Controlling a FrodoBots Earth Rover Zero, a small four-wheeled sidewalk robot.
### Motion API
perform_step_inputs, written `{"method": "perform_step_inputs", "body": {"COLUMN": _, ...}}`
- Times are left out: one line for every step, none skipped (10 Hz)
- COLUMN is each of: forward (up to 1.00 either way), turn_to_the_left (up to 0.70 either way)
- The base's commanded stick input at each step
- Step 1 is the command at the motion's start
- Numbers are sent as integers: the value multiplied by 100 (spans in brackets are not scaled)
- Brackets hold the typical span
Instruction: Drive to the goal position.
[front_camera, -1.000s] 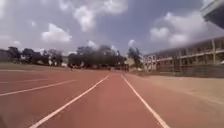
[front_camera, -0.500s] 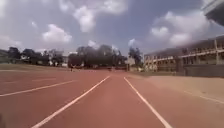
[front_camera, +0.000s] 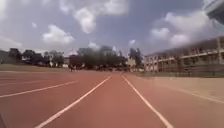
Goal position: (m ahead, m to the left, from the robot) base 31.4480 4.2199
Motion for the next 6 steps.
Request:
{"method": "perform_step_inputs", "body": {"forward": 70, "turn_to_the_left": 0}}
{"method": "perform_step_inputs", "body": {"forward": 70, "turn_to_the_left": 0}}
{"method": "perform_step_inputs", "body": {"forward": 70, "turn_to_the_left": 0}}
{"method": "perform_step_inputs", "body": {"forward": 70, "turn_to_the_left": 0}}
{"method": "perform_step_inputs", "body": {"forward": 70, "turn_to_the_left": 0}}
{"method": "perform_step_inputs", "body": {"forward": 70, "turn_to_the_left": 0}}
